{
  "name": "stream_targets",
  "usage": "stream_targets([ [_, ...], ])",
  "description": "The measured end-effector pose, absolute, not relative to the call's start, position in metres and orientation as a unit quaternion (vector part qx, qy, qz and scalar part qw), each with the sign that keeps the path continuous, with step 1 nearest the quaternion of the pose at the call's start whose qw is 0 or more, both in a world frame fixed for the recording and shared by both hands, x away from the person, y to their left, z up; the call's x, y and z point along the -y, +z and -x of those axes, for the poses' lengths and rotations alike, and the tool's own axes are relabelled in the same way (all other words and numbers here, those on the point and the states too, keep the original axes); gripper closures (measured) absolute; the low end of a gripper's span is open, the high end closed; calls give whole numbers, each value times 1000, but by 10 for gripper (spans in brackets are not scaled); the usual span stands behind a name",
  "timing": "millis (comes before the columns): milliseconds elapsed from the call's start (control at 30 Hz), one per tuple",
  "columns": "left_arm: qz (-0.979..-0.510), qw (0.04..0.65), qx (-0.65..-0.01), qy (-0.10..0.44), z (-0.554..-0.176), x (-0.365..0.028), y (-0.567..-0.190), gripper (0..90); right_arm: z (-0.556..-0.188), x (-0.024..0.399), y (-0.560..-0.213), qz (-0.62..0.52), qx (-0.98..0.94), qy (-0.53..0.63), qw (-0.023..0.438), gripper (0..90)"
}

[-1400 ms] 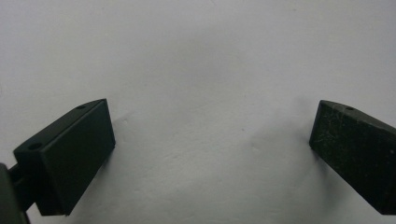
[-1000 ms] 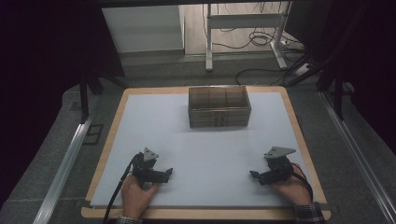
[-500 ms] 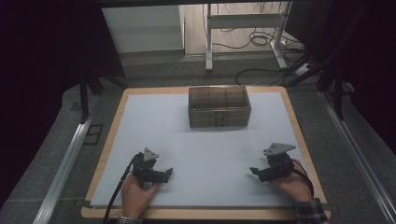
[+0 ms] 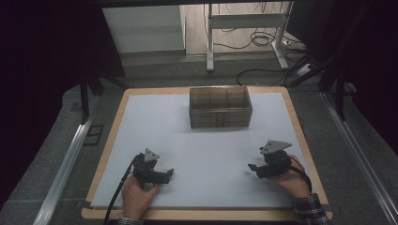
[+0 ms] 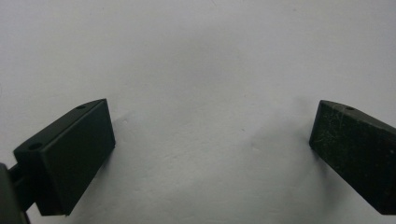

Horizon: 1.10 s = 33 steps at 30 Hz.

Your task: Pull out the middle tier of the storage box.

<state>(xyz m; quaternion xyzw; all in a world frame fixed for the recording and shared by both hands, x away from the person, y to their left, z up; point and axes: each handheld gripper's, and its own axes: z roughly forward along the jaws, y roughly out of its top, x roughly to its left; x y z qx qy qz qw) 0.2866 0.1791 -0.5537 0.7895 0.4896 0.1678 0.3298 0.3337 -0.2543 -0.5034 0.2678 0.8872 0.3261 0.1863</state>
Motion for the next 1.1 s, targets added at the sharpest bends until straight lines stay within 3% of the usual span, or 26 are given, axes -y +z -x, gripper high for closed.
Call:
stream_targets([
  [700, -789, 330, -490, 168, -287, -179, -554, 0, -353, 235, -496, -250, -891, 324, 198, 274],
  [1100, -790, 329, -489, 168, -287, -179, -554, 0, -365, 220, -495, -228, -896, 303, 229, 369],
])
